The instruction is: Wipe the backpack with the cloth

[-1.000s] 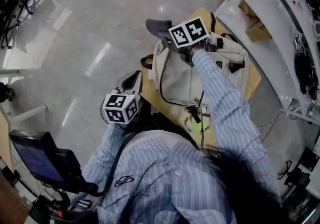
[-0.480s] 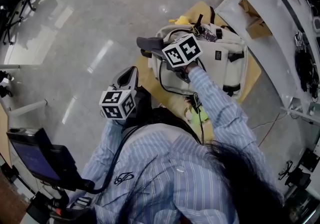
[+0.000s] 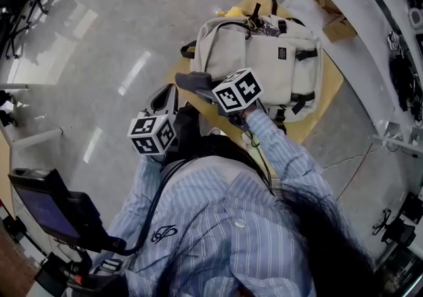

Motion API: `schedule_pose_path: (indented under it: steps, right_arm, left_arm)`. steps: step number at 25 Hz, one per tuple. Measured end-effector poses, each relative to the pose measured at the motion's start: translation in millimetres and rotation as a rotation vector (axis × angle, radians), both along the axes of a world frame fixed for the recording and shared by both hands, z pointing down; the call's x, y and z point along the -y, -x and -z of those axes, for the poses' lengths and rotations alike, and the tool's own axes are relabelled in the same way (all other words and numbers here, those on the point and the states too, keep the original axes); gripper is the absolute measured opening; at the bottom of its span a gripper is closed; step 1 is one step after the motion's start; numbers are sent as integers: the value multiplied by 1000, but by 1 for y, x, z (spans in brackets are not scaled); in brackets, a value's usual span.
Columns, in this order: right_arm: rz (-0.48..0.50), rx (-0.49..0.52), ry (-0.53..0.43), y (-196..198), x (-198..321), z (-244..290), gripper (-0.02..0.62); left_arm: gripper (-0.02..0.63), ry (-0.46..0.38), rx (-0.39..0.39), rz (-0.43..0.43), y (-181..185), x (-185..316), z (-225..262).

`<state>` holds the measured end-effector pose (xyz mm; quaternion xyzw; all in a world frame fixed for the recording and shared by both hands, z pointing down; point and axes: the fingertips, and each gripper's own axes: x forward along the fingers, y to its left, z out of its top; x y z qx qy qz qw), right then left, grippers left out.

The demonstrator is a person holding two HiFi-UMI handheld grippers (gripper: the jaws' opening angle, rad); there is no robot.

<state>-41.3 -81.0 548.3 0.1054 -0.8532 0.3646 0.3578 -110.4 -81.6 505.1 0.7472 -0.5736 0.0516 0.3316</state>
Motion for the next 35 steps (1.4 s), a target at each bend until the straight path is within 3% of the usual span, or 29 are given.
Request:
schedule_pose_path:
  steps: [9,14,22,28,35]
  right_arm:
    - [-38,-32,66,-49,-57,-21,55]
    - [-55,-21,37,-62,-51,-9,56]
    - [-175,53,-133,-79,69,63,55]
    - [-209,-38,-254,-91,173,88,56]
    - [-249,-170,-320,-99,252,70,55]
  left_arm:
    - [9,-15,14,-30,-22,-24,4]
    - [9,-14,13,-38,-29,-28,3]
    - [9,-13,15,-53,-28,-18,4]
    - [9,-4,18,-40,-16,-7,5]
    - [9,6,18,-41,-11,3,1]
